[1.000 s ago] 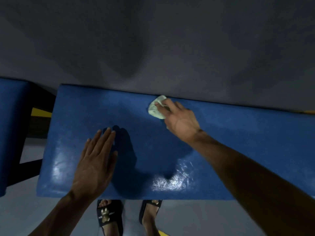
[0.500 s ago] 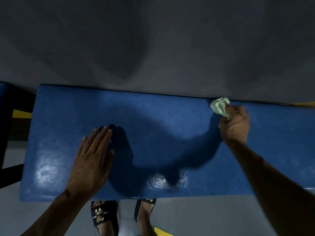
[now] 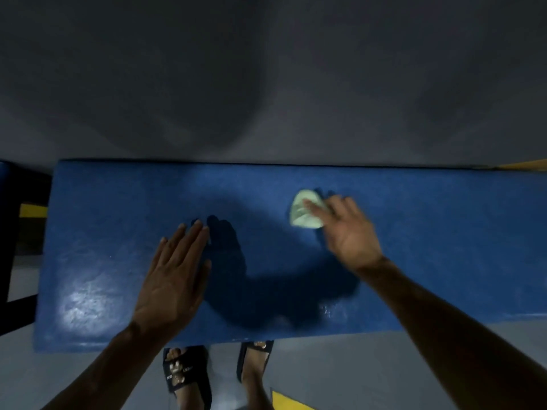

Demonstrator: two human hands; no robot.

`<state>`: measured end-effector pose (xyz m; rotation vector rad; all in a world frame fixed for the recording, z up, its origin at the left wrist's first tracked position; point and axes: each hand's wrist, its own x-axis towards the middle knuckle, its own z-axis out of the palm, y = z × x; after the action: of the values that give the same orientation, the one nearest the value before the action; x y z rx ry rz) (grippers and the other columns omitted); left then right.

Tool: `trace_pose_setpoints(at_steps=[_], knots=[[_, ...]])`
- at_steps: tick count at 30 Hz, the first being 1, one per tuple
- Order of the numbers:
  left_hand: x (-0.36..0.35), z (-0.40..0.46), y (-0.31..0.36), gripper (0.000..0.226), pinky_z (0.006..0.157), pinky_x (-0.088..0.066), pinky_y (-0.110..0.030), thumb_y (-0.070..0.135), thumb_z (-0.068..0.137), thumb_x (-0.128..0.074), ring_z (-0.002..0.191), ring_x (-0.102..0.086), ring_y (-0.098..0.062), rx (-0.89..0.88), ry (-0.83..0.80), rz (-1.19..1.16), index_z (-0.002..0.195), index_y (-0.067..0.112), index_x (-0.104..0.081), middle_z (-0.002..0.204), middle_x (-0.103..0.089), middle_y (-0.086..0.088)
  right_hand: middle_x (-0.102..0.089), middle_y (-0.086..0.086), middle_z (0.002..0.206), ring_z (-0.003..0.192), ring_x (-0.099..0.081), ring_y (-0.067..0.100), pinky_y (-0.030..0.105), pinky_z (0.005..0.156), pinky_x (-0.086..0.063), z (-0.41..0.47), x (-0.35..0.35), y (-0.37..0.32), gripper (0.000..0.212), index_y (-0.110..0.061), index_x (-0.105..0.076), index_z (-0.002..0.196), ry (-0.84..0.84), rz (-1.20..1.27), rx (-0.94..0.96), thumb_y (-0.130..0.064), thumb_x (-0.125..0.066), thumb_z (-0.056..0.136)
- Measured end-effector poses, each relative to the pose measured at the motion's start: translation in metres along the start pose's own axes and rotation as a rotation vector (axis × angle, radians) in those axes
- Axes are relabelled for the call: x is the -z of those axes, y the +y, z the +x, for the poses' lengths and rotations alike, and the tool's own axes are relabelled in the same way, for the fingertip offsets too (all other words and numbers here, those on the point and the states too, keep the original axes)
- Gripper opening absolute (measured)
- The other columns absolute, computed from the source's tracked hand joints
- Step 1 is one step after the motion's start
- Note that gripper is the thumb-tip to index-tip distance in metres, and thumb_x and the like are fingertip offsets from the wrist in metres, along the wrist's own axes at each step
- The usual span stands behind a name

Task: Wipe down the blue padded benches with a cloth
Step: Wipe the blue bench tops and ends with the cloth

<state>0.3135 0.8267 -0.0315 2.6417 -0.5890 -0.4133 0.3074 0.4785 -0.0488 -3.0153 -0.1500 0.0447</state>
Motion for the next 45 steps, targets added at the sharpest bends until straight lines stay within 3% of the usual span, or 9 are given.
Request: trace_pose_setpoints(at_steps=[4, 7, 12, 17, 22, 28, 34, 39, 45], knots=[[0.004, 0.004, 0.002, 0.060, 0.122, -0.017, -0.049, 0.041, 0.102, -0.029, 0.153, -0.015, -0.021, 0.006, -0.013, -0.014, 0.155, 0.014, -0.030, 0.164, -0.024, -0.001, -0.052, 0.013, 0.108, 0.089, -0.047, 0.038, 0.048, 0.069, -0.053, -0.017, 0.008, 0.046, 0.054, -0.021, -0.060, 0.130, 0.161, 0.102, -0.472, -0.006, -0.049, 0.080], [0.006, 0.003, 0.000, 0.060, 0.121, -0.018, -0.050, 0.041, 0.101, -0.029, 0.153, -0.016, -0.022, 0.022, -0.016, -0.008, 0.154, 0.013, -0.031, 0.163, -0.024, -0.002, -0.048, 0.018, 0.110, 0.093, -0.049, 0.040, 0.047, 0.076, -0.049, -0.005, -0.007, -0.021, 0.064, -0.021, -0.058, 0.136, 0.220, 0.260, -0.721, -0.005, -0.043, 0.075], [0.006, -0.005, -0.003, 0.059, 0.119, -0.023, -0.053, 0.038, 0.100, -0.032, 0.150, -0.022, -0.026, 0.036, -0.009, 0.029, 0.152, 0.010, -0.036, 0.161, -0.030, -0.005, -0.050, 0.009, 0.114, 0.096, -0.049, 0.027, 0.043, 0.071, -0.049, 0.009, -0.018, -0.154, 0.067, -0.025, -0.045, 0.143, 0.025, 0.299, -0.341, -0.007, -0.060, 0.081], [0.013, -0.019, -0.016, 0.060, 0.119, -0.023, -0.053, 0.041, 0.100, -0.030, 0.151, -0.019, -0.024, 0.075, -0.005, 0.040, 0.153, 0.012, -0.034, 0.162, -0.027, -0.003, -0.057, 0.006, 0.111, 0.088, -0.054, 0.031, 0.039, 0.068, -0.045, 0.009, -0.003, -0.078, 0.063, -0.030, -0.055, 0.136, -0.050, 0.069, 0.031, -0.014, -0.042, 0.077], [0.019, -0.032, -0.038, 0.068, 0.120, -0.021, -0.054, 0.055, 0.101, -0.020, 0.153, -0.013, -0.025, 0.115, -0.005, 0.040, 0.155, 0.013, -0.029, 0.164, -0.021, -0.005, -0.057, 0.013, 0.115, 0.086, -0.049, 0.038, 0.047, 0.070, -0.050, 0.003, 0.010, 0.010, 0.056, -0.020, -0.063, 0.128, 0.113, 0.043, -0.329, -0.010, -0.049, 0.074], [0.022, -0.043, -0.076, 0.075, 0.121, -0.020, -0.055, 0.062, 0.098, -0.018, 0.154, -0.005, -0.021, 0.144, -0.023, 0.040, 0.158, 0.017, -0.018, 0.166, -0.014, -0.003, -0.048, 0.017, 0.119, 0.092, -0.055, 0.039, 0.039, 0.073, -0.048, 0.024, -0.001, -0.071, 0.053, -0.017, -0.056, 0.133, 0.138, 0.236, -0.663, -0.016, -0.050, 0.081], [0.039, -0.050, -0.101, 0.072, 0.122, -0.016, -0.054, 0.054, 0.097, -0.029, 0.154, -0.002, -0.020, 0.154, -0.014, 0.034, 0.158, 0.016, -0.018, 0.166, -0.012, -0.002, -0.052, 0.014, 0.123, 0.094, -0.055, 0.034, 0.039, 0.073, -0.052, 0.068, -0.024, -0.227, 0.060, -0.017, -0.056, 0.137, 0.071, 0.393, -0.336, -0.016, -0.057, 0.077], [0.051, -0.050, -0.124, 0.071, 0.124, -0.009, -0.050, 0.055, 0.098, -0.024, 0.154, 0.005, -0.018, 0.137, -0.016, 0.030, 0.158, 0.018, -0.014, 0.167, -0.007, 0.000, -0.054, 0.010, 0.117, 0.097, -0.054, 0.035, 0.044, 0.067, -0.057, 0.079, -0.019, -0.197, 0.060, -0.022, -0.058, 0.134, -0.024, 0.247, -0.038, -0.020, -0.049, 0.075], [0.058, -0.054, -0.154, 0.071, 0.124, -0.011, -0.052, 0.056, 0.099, -0.019, 0.154, 0.006, -0.019, 0.147, -0.006, 0.014, 0.158, 0.017, -0.013, 0.167, -0.006, -0.002, -0.052, 0.024, 0.121, 0.096, -0.056, 0.048, 0.050, 0.085, -0.052, 0.084, -0.003, -0.095, 0.054, -0.011, -0.059, 0.131, 0.111, 0.124, -0.496, -0.018, -0.046, 0.079]])
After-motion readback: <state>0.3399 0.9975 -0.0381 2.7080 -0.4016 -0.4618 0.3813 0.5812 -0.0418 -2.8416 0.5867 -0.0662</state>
